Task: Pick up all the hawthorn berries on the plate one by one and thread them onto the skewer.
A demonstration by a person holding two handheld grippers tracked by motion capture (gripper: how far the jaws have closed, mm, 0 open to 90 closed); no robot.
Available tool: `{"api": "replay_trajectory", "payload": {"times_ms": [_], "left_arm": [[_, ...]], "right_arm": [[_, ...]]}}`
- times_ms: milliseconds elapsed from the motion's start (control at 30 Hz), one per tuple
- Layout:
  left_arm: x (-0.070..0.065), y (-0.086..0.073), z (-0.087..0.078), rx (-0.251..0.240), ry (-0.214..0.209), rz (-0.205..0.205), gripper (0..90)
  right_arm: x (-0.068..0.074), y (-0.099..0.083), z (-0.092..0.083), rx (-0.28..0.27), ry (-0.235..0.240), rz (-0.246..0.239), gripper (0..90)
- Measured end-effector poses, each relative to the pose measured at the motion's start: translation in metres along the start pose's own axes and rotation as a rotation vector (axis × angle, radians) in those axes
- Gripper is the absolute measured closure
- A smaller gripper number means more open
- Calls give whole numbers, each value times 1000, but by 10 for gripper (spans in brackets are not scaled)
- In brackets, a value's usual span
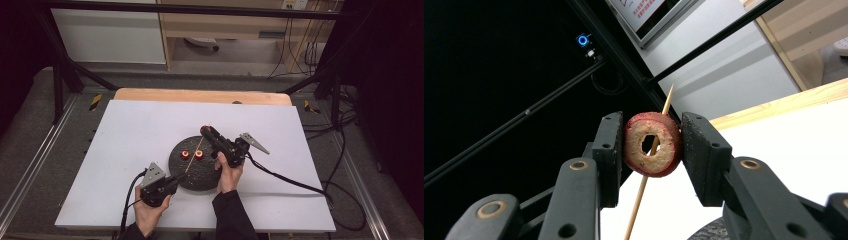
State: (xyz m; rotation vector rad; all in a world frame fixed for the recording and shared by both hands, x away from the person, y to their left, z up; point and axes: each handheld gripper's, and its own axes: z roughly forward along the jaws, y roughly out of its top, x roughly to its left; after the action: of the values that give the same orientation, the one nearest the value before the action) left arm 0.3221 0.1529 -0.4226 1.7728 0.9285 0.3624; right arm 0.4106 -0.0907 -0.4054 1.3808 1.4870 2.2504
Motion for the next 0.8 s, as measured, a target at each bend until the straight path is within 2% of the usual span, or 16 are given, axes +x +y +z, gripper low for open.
{"api": "replay_trajectory", "payload": {"times_ms": [333,567,800], "left_arm": [[1,19,8,-14,-2,-4,883],[1,33,19,-17,-4,-3,883],[2,41,26,-20,-9,-6,883]], "right_arm": [[2,-5,-3,31,5,0,629],[4,-9,-6,58,6,-19,629],[5,-12,-8,79,4,-32,628]]}}
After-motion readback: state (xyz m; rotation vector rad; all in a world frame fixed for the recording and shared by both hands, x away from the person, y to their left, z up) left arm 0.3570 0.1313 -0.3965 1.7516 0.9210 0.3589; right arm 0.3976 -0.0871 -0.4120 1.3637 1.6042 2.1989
